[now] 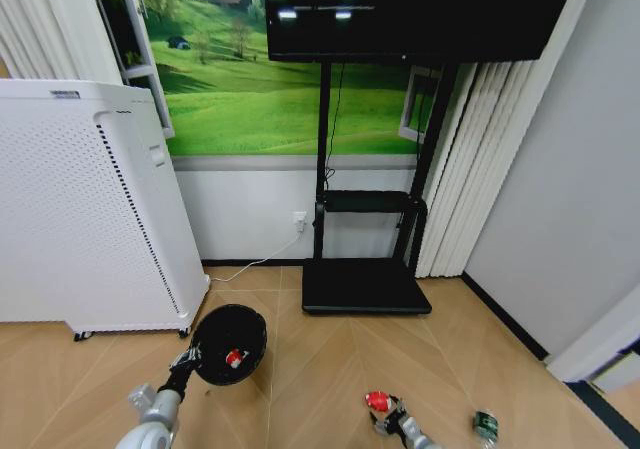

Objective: Pick up the trash bin and place the garbage on the floor into it.

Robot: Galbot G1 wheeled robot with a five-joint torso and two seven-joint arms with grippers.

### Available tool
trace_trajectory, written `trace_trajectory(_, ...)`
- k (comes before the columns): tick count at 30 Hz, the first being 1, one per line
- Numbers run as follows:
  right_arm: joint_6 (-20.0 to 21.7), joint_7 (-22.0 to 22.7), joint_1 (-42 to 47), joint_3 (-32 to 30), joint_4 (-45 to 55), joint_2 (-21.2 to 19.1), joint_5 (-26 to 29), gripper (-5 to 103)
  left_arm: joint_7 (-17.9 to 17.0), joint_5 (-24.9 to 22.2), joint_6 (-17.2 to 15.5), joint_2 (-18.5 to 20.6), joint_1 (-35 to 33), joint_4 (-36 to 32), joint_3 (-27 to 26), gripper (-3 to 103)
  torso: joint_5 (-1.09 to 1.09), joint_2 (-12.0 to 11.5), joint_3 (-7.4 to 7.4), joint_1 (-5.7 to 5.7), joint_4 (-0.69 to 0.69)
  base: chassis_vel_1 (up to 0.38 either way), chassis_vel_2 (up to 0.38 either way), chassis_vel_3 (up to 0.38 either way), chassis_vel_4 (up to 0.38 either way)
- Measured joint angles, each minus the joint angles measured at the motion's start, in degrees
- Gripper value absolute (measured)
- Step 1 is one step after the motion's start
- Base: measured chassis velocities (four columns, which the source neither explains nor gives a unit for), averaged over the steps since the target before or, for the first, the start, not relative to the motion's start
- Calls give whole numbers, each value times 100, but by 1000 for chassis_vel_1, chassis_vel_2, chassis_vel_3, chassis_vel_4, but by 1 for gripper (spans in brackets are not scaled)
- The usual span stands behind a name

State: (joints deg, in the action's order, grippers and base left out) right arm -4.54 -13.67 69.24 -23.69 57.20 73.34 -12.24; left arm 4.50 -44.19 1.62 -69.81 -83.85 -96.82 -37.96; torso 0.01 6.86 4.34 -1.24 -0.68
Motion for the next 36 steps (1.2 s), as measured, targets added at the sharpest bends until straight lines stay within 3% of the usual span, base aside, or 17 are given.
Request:
trace_trajectory(5, 40, -15, -38, 37, 9, 6, 6, 85, 2, 6, 12, -14, -15, 0, -15, 4, 0, 0, 0, 0, 0, 0, 0, 0, 0)
trace_trajectory(9, 83, -38, -72, 59, 24, 5, 11, 71, 5, 12, 20, -11, -29, 0, -40, 4, 0, 0, 0, 0, 0, 0, 0, 0, 0)
trace_trajectory(11, 83, -44, -72, 59, 28, -1, 19, 71, 5, 12, 21, -5, -29, 0, -45, 4, 0, 0, 0, 0, 0, 0, 0, 0, 0)
trace_trajectory(15, 83, -39, -51, 44, 36, -36, 54, 57, 5, 12, 22, 4, -15, 3, -42, 4, -1, 0, 0, 0, 0, 0, 0, 0, 0)
trace_trajectory(26, 126, -8, 184, -50, 281, -124, 249, 57, -2, 37, 23, 30, 25, 72, 68, 4, 0, 0, 1, 0, -1, 0, 0, 0, 0)
trace_trajectory(31, 166, -69, 560, -133, 1141, -273, 904, 57, 6, 123, 24, 96, 68, 223, 211, 4, -1, 0, 0, 0, -1, 0, 0, 0, 0)
trace_trajectory(32, 287, -133, 858, -206, 2001, -407, 1308, 57, 17, 184, 24, 143, 153, 396, 413, 4, -2, 0, 0, 0, 0, 0, 0, 0, 0)
trace_trajectory(36, 345, -254, 1134, -226, 2878, -637, 1586, 57, 16, 237, 22, 191, 300, 608, 714, 4, 0, 0, 0, 0, -3, 0, 0, 0, 0)
